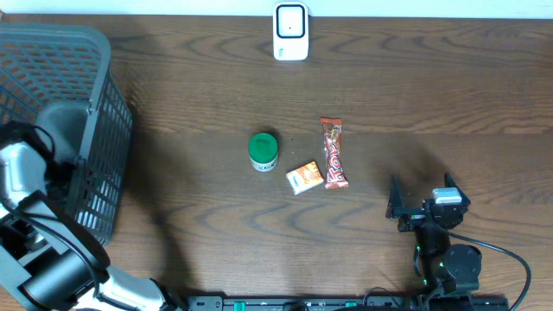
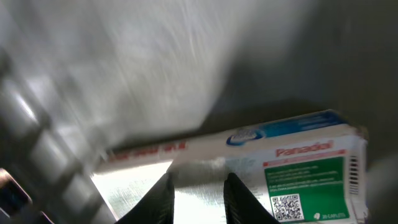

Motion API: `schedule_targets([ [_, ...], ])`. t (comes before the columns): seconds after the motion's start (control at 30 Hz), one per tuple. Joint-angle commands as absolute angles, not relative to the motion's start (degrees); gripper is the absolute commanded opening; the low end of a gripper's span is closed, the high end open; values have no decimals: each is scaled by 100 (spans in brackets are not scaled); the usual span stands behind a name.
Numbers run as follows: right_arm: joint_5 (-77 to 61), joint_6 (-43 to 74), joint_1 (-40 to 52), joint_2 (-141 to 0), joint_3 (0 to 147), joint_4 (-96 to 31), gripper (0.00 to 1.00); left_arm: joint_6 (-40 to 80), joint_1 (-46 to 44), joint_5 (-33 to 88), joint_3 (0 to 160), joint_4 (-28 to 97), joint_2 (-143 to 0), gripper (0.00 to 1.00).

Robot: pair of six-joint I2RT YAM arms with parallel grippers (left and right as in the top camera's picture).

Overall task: Scan the item barcode
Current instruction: 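Reach the left gripper into the basket and grasp the white Panadol box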

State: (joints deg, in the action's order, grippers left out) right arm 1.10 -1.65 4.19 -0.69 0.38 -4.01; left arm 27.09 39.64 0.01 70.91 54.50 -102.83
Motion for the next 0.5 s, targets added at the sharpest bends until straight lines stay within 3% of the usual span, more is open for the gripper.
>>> schedule_targets([
  [0.0,141,-69,368,-38,32,-416,99,2733,4195,-73,7343,5457,-10383,26],
  [0.27,141,-69,368,-38,32,-419,99,2729,4239,626,7376,5763,-10372,26],
  [0.47,141,-69,368,-38,32,-419,99,2528,4204,840,7376,5798,-10171,47],
])
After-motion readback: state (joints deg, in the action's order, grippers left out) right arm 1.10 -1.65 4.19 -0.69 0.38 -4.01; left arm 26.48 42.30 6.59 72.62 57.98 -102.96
